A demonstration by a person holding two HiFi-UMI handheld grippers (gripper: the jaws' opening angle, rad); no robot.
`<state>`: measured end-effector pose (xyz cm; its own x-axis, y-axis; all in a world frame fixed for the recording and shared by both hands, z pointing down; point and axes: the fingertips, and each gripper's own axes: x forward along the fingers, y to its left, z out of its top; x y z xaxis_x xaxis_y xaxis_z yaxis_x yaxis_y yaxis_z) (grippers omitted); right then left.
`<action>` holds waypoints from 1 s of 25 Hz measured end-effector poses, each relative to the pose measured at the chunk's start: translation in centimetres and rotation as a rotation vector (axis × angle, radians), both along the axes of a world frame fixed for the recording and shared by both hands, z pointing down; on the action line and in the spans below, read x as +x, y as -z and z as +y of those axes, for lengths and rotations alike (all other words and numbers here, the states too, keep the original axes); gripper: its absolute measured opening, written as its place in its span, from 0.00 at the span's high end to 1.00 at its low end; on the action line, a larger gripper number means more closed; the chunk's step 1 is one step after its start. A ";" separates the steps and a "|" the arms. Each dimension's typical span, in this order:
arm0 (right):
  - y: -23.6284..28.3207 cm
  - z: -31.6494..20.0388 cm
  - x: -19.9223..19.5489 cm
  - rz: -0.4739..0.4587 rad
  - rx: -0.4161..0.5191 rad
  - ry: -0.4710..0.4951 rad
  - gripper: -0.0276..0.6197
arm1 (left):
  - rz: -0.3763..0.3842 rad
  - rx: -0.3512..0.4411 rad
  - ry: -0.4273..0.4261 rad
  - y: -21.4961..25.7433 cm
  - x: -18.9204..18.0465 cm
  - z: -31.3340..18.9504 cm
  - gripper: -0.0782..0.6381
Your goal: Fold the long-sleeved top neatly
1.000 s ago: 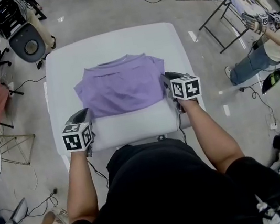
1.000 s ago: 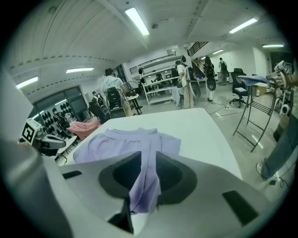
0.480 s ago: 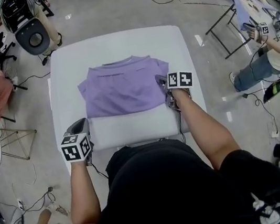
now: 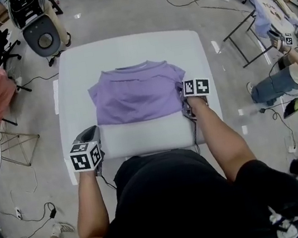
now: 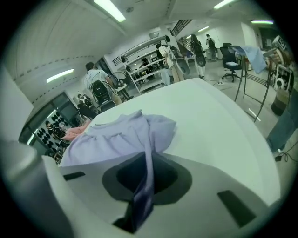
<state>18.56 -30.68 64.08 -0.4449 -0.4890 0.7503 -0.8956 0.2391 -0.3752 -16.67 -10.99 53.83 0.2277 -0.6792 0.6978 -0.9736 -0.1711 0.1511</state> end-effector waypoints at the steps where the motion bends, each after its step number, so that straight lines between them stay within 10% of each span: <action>1: 0.2 0.0 0.1 -0.015 -0.003 0.001 0.90 | 0.000 0.000 -0.002 0.0 -0.1 -0.1 0.88; 14: 11.7 -1.1 3.7 0.200 0.210 0.026 0.90 | 0.020 0.019 -0.108 -0.3 -0.6 -2.8 0.88; 25: 18.7 2.4 -16.2 0.110 0.300 0.298 0.90 | 0.043 0.043 -0.168 0.9 -1.2 -3.6 0.88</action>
